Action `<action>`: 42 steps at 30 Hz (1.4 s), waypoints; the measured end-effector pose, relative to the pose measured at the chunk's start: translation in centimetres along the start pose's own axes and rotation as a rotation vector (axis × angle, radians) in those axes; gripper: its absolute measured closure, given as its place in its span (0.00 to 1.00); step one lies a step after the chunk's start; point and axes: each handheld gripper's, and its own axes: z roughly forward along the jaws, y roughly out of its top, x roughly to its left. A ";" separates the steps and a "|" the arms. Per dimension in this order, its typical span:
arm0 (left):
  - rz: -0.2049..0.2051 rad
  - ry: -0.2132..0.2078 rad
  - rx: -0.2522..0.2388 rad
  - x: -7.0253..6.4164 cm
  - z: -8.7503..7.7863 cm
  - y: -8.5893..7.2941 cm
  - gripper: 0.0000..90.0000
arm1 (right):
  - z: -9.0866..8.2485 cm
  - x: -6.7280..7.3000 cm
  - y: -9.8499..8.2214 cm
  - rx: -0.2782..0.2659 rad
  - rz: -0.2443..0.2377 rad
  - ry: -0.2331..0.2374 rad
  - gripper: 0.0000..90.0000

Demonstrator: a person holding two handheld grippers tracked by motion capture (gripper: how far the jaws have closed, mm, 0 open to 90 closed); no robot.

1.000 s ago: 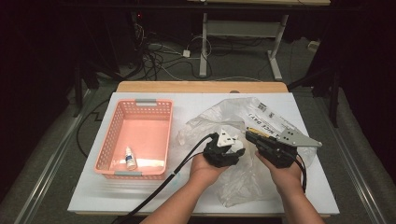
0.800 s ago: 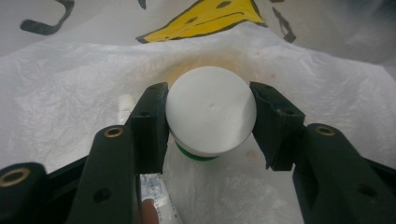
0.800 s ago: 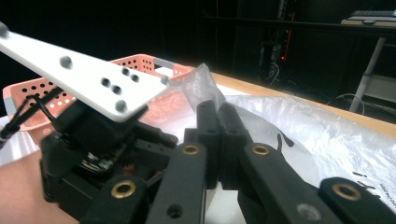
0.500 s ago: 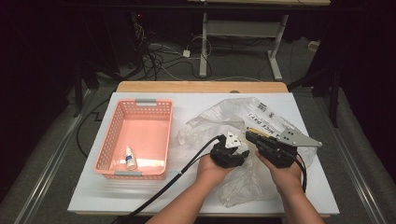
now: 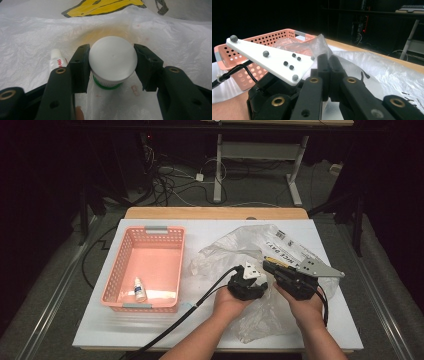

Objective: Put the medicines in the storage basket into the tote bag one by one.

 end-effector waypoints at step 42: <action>-0.031 -0.065 0.019 0.8 -6.5 -2.0 0.24 | -0.1 0.1 0.0 0.003 -0.003 0.003 1.00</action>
